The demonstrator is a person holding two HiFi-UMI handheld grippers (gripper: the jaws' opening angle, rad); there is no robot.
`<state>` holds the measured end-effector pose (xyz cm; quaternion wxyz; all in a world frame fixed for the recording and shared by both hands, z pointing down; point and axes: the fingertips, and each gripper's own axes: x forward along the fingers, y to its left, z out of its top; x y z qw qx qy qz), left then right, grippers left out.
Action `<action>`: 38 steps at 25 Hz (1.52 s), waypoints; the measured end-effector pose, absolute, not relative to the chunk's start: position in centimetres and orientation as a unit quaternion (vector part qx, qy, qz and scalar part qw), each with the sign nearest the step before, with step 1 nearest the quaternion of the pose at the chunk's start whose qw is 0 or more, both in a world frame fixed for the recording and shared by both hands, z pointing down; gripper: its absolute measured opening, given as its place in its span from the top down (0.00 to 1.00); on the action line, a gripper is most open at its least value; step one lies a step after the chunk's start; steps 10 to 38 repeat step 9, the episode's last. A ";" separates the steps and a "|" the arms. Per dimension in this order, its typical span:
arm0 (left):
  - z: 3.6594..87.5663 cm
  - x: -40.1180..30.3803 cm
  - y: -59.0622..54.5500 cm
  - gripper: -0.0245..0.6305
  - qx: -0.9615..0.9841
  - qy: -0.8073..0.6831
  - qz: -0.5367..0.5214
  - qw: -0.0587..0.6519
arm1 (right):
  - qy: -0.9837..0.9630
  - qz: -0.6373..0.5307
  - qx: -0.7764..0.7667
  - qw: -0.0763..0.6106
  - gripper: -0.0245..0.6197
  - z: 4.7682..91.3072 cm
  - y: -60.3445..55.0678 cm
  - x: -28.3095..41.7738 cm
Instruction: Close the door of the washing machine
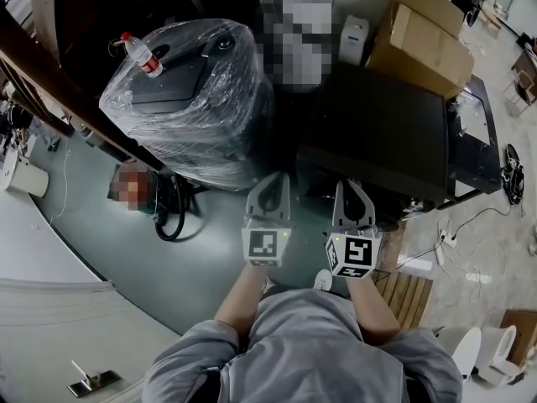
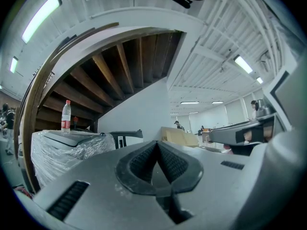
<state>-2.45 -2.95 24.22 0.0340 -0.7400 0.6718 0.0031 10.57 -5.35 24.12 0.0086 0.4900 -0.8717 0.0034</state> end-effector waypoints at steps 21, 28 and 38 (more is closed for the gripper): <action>24.0 -2.6 -2.8 0.96 -0.739 0.673 0.016 0.022 | -0.874 0.001 0.487 0.010 0.96 24.0 -5.1 10.2; 24.0 -2.6 -2.8 0.96 -0.739 0.673 0.016 0.022 | -0.874 0.001 0.487 0.010 0.96 24.0 -5.1 10.2; 24.0 -2.6 -2.8 0.96 -0.739 0.673 0.016 0.022 | -0.874 0.001 0.487 0.010 0.96 24.0 -5.1 10.2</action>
